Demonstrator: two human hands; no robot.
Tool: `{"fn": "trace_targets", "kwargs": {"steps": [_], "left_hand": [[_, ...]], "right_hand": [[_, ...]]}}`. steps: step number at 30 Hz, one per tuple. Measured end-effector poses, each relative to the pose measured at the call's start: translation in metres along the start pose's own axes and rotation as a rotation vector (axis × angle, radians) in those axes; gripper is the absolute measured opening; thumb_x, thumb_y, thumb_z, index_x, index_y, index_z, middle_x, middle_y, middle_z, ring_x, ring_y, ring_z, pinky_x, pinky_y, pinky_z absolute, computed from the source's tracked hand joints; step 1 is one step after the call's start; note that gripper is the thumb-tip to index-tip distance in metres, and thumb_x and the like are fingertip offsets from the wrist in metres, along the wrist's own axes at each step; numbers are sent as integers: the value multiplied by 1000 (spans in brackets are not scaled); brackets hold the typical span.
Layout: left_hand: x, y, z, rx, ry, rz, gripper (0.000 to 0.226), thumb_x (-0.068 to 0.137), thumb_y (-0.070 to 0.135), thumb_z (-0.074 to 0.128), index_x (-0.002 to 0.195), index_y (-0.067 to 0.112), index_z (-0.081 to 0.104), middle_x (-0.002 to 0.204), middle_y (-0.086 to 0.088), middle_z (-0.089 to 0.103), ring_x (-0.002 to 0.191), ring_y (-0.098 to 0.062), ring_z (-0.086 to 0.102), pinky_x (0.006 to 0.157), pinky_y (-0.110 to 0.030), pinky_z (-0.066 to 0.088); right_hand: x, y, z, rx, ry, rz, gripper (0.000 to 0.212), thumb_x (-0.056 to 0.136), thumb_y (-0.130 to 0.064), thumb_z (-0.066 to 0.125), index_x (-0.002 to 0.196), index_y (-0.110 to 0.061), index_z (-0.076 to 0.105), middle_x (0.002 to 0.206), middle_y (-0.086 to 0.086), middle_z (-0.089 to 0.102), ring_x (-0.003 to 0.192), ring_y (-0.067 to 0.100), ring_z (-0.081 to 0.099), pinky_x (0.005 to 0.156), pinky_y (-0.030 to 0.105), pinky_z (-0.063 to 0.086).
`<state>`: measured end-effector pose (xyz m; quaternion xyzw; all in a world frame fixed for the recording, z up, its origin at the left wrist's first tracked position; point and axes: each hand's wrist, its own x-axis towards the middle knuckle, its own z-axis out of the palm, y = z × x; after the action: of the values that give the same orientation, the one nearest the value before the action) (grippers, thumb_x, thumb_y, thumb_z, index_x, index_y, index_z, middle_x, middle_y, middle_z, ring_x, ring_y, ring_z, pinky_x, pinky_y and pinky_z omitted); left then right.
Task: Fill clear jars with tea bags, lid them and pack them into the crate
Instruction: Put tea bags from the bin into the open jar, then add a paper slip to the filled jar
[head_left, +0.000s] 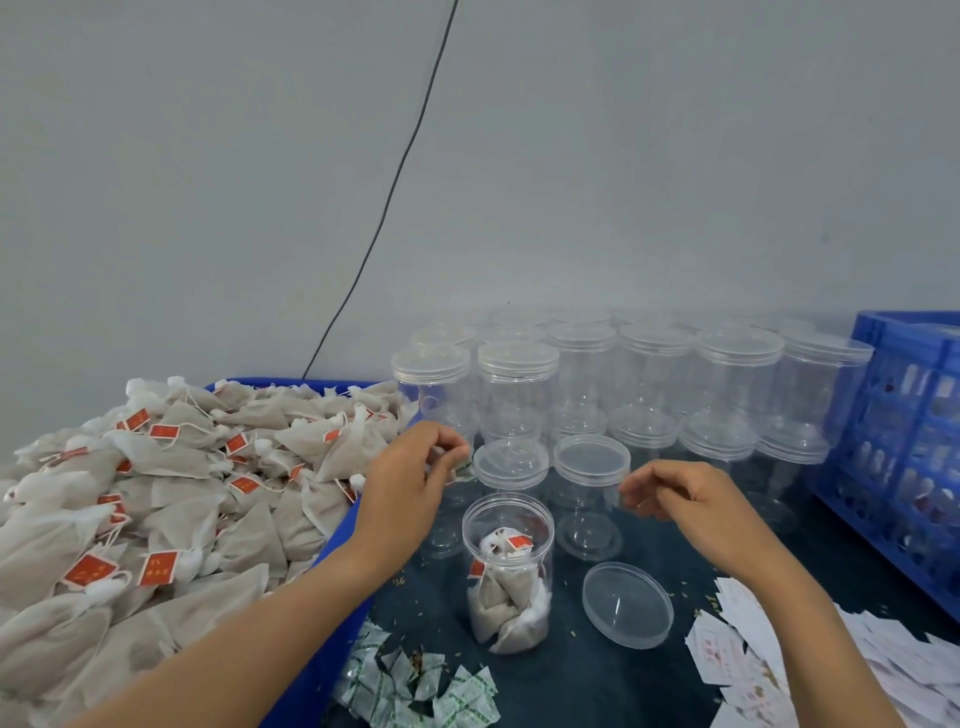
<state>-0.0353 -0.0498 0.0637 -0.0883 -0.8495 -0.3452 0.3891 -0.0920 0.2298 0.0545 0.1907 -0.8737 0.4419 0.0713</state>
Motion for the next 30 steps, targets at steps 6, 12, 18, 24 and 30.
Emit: {"fn": "trace_targets", "kwargs": {"steps": [6, 12, 18, 24, 30], "left_hand": [[-10, -1, 11, -28, -280, 101, 7, 83, 23, 73, 89, 20, 75, 81, 13, 72, 77, -4, 65, 73, -22, 54], [-12, -4, 17, 22, -340, 45, 28, 94, 12, 59, 111, 33, 69, 107, 18, 67, 105, -1, 55, 92, -24, 47], [-20, -5, 26, -287, -649, -295, 80, 65, 65, 67, 133, 44, 30, 134, 19, 43, 126, -1, 44, 95, -18, 45], [-22, -9, 32, -216, -760, -254, 112, 50, 63, 84, 137, 50, 15, 138, 23, 36, 123, 1, 44, 106, -28, 41], [-23, -10, 32, -220, -757, -231, 101, 63, 43, 87, 136, 49, 17, 136, 25, 36, 122, 0, 44, 102, -23, 41]], "right_hand": [[0, 5, 3, -34, -78, 52, 41, 92, 5, 41, 86, -21, 72, 81, -5, 73, 77, 7, 69, 85, 35, 56], [-2, 8, -3, -82, -127, 83, 39, 96, -1, 42, 88, -25, 70, 83, -8, 72, 76, 2, 68, 72, 17, 52], [-5, 18, -16, -115, -114, 173, 35, 95, -1, 44, 91, -25, 69, 87, -7, 71, 78, 5, 68, 71, 18, 50], [-7, 30, -20, -252, -248, 344, 22, 91, -3, 55, 94, -24, 64, 94, -4, 69, 80, 9, 66, 65, 19, 46], [-13, 35, -14, -601, -489, 584, 17, 85, -9, 67, 102, -12, 67, 111, 5, 66, 97, 19, 66, 85, 28, 56]]}}
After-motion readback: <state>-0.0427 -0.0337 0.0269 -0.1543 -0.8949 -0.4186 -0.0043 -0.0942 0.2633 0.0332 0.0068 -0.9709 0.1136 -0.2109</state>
